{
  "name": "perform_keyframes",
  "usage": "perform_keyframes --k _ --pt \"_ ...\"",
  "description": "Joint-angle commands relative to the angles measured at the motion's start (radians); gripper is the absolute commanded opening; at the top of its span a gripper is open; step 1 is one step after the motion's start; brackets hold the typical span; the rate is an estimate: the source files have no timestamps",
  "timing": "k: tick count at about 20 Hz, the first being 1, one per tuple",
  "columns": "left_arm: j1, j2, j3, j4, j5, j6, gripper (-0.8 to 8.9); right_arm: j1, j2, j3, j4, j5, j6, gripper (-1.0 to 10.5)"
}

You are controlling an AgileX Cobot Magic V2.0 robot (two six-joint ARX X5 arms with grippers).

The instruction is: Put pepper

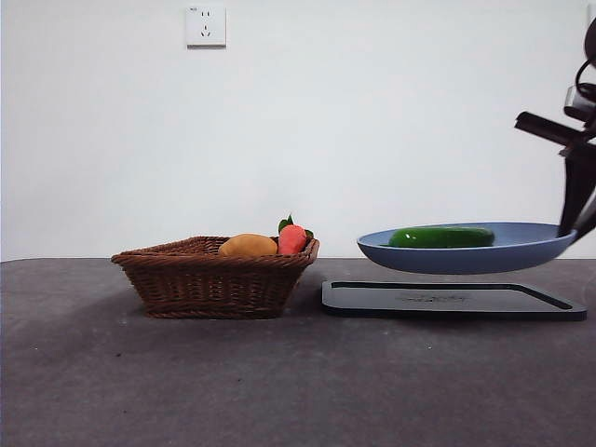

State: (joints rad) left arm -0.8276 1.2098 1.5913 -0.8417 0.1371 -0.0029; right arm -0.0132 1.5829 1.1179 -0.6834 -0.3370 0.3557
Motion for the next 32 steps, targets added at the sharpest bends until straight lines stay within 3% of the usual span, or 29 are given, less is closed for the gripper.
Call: perform_keyframes --k 1,8,15,19,21,27,32 --pt "-0.008 -0.039 0.019 -0.018 -0.028 0.011 2.46 0.0 0.089 0.087 0.025 -0.005 0.005 0.0" --pt "-0.008 -0.125 0.019 -0.055 -0.032 0.003 2.46 0.0 0.305 0.227 0.09 -0.005 0.002 0.0" --pt "-0.008 -0.128 0.019 -0.08 -0.031 -0.001 2.46 0.0 0.356 0.23 0.135 -0.002 -0.016 0.1" --pt "-0.008 -0.128 0.019 -0.083 -0.031 -0.001 2.46 0.0 0.356 0.23 0.127 -0.002 -0.033 1.4" --pt "-0.008 -0.128 0.019 -0.095 -0.032 -0.001 2.46 0.0 0.345 0.23 0.117 -0.001 -0.048 1.5" --pt "-0.008 -0.126 0.019 -0.155 -0.033 0.0 2.45 0.002 0.112 0.23 -0.012 -0.002 -0.111 1.5" --pt "-0.008 -0.126 0.019 -0.196 -0.032 0.005 2.45 0.076 -0.238 0.23 -0.403 -0.004 -0.288 1.4"
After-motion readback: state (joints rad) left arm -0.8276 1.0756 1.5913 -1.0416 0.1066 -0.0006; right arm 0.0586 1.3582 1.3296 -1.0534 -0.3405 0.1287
